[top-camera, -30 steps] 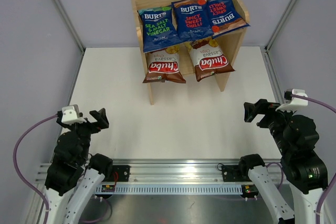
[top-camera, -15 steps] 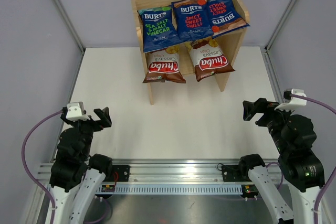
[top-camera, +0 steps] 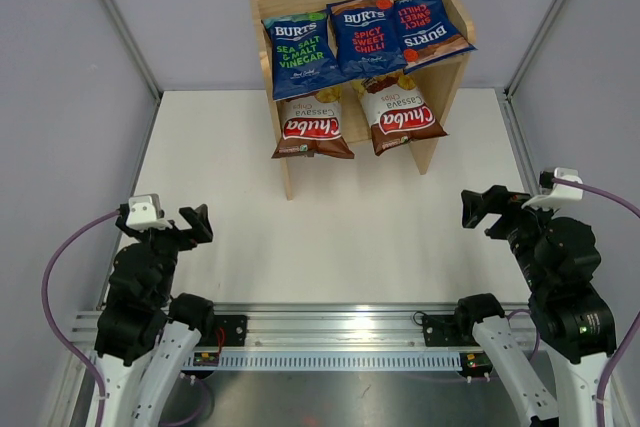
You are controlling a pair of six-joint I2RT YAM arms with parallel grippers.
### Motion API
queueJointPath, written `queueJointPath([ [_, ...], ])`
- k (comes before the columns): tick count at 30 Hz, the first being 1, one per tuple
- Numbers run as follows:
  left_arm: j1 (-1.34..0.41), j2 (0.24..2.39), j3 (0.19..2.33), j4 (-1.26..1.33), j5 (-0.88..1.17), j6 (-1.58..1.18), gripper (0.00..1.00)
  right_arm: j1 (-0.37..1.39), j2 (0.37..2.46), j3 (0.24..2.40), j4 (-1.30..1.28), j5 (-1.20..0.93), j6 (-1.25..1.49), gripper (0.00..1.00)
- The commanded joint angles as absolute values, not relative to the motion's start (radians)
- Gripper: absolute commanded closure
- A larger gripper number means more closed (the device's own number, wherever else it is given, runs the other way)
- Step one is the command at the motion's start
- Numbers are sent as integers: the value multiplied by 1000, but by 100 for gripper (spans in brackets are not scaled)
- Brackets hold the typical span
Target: Place and organize the chips bags onto the shelf
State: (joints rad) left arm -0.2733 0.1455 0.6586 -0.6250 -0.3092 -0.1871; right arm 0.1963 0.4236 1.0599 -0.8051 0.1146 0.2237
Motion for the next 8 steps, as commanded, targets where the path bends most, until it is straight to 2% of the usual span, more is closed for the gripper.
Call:
queueJointPath([
  [1,-267,147,647,-558,-287,-166,1,204,440,1063,-761,126,219,0],
  [8,-267,153,647,-558,-282,-164,1,204,452,1057,-764,135,219,0],
])
